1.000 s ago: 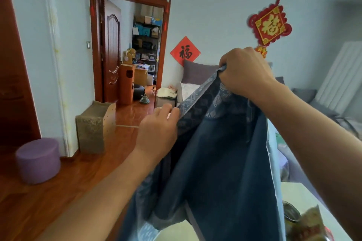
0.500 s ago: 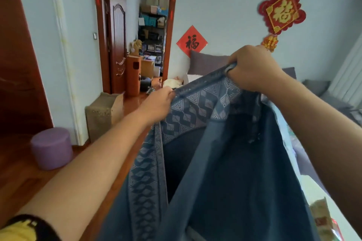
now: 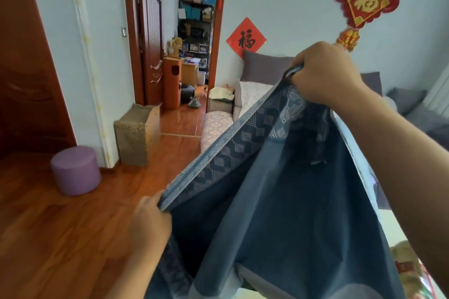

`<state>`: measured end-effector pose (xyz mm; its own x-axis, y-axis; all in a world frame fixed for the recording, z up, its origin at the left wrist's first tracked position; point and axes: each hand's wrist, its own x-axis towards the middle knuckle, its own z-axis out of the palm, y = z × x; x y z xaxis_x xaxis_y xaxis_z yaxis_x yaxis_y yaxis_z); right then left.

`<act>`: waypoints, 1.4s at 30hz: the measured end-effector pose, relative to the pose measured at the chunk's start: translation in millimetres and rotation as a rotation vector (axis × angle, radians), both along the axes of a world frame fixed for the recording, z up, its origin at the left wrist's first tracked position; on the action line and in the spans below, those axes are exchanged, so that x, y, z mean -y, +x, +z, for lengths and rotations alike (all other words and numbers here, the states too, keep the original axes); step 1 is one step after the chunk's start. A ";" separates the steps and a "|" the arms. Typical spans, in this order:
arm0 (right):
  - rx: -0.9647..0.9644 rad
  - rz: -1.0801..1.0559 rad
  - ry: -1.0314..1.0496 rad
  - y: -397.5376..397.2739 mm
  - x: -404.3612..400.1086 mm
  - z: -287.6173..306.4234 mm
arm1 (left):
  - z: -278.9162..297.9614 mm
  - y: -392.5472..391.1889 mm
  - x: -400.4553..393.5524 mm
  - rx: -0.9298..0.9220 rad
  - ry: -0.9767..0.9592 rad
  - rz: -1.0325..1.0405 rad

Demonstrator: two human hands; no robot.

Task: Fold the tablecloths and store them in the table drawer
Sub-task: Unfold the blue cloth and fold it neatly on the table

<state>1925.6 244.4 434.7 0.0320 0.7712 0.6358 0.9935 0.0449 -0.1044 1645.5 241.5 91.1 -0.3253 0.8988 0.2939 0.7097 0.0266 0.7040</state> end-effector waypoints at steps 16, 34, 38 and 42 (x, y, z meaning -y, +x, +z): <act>-0.062 -0.208 -0.017 28.6 -64.7 -33.5 | 89.8 -131.7 -122.9 -0.212 0.165 0.155; -0.098 -0.239 0.013 20.4 -117.7 -151.0 | 66.9 -279.7 -114.3 -0.550 0.069 0.104; 0.007 -0.261 -0.404 -6.6 -105.2 -195.7 | 3.9 -314.7 -74.9 -0.937 -0.646 -0.071; -0.092 -0.312 -0.295 0.5 -123.7 -209.4 | 52.9 -334.1 -97.3 -0.801 -0.328 0.129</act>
